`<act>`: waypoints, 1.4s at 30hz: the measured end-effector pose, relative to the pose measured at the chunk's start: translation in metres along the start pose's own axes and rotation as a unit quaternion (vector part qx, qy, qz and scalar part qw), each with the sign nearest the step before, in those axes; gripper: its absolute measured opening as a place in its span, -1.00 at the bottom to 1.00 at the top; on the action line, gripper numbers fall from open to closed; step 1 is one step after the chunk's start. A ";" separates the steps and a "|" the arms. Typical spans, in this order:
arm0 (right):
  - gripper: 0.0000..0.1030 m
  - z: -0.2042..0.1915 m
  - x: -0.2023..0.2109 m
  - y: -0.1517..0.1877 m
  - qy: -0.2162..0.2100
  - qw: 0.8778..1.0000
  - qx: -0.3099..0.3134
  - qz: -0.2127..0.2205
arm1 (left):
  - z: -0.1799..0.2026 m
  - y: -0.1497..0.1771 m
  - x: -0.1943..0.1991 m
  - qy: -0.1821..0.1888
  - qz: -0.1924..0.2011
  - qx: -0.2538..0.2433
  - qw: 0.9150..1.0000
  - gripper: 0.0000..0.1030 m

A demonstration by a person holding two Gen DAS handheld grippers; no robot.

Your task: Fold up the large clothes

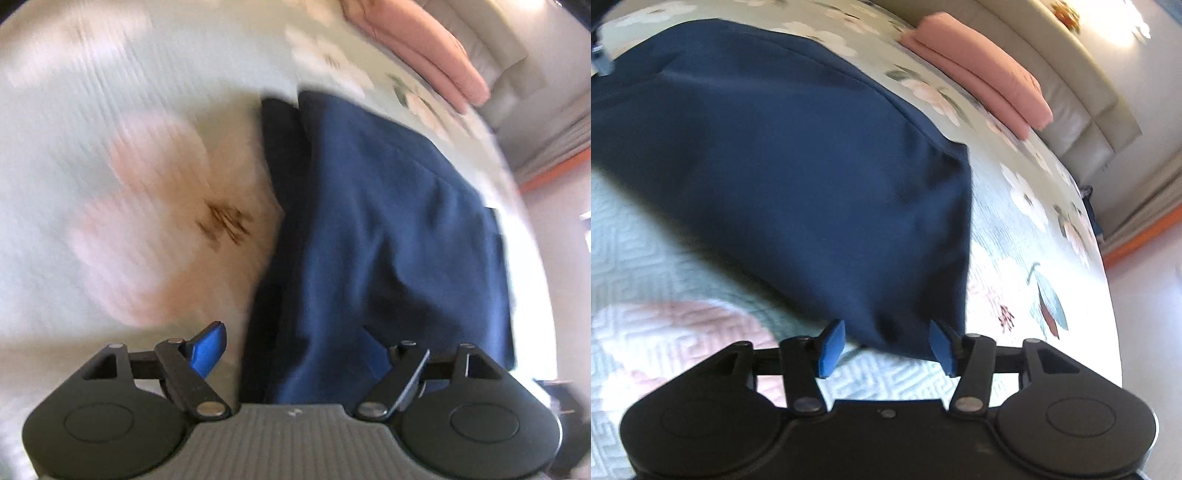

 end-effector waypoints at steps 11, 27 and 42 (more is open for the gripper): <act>0.24 -0.003 0.011 0.020 0.018 0.999 -0.023 -0.037 | -0.017 -0.010 0.014 0.012 0.050 -0.002 0.999 0.13; 0.29 -0.015 0.003 0.018 0.017 0.995 -0.079 -0.058 | -0.017 0.000 -0.022 0.107 0.028 -0.020 0.994 -0.38; 0.38 0.043 -0.002 0.032 0.078 0.996 -0.016 -0.035 | 0.009 0.014 0.026 0.151 0.112 0.053 0.981 -0.64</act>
Point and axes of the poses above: each gripper's, at about its wrist camera, not at the fingertips, and x roughly against the way its jaws point, z to its right, y to its underside, the point moved 4 cm from there along -x, roughly the way its jaws point, and after that the axes turned 7 degrees about z, right-handed, at the moved point
